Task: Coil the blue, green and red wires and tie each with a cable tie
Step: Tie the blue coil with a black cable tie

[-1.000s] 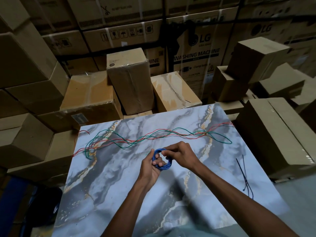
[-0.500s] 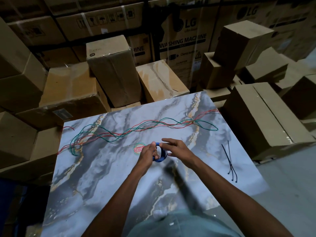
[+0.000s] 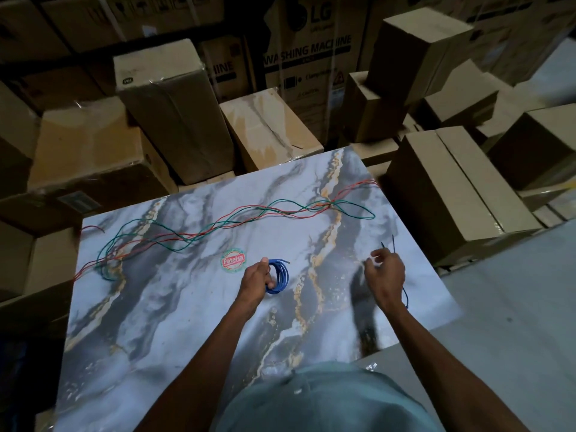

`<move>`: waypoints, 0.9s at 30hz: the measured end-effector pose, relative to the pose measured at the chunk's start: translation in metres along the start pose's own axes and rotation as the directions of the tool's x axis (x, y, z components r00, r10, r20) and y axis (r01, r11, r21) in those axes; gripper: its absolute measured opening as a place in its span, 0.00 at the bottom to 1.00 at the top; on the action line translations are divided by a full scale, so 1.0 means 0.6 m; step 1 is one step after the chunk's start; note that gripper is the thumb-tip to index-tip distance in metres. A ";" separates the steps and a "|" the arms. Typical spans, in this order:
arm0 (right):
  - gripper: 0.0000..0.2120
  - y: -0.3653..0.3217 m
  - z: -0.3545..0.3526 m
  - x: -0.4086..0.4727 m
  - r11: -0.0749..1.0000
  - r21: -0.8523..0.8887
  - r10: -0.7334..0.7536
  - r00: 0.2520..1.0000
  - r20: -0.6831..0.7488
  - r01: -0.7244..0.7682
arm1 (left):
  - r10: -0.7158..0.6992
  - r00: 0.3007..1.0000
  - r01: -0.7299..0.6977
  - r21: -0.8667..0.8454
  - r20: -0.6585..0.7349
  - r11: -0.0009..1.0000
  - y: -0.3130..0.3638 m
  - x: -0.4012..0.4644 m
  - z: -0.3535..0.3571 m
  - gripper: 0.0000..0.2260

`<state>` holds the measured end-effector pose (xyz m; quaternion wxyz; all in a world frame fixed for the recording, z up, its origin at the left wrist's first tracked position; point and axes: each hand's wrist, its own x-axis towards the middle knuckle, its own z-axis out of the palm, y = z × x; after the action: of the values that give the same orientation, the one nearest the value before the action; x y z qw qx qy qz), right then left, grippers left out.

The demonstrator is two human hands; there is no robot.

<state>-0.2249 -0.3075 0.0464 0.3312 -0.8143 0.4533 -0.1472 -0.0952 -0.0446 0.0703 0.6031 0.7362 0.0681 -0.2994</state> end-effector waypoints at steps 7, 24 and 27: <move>0.09 0.047 -0.001 0.021 0.968 -0.246 0.055 0.998 0.035 -0.045 | -0.016 1.000 0.015 -0.022 -0.017 1.000 -0.001 -0.001 0.008 0.17; 0.06 -0.017 -0.017 0.024 0.991 -0.094 0.107 0.989 0.103 -0.097 | -0.022 0.999 0.020 -0.074 -0.034 0.997 -0.005 -0.001 -0.004 0.16; 0.06 -0.036 -0.020 0.030 0.993 -0.064 0.112 0.981 0.158 -0.103 | -0.028 0.999 0.025 -0.093 -0.032 0.995 -0.006 -0.002 -0.008 0.16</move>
<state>-0.2079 -0.3195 0.0685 0.3516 -0.8067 0.4723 -0.0504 -0.0960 -0.0388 0.0683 0.6312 0.7115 0.1013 -0.2917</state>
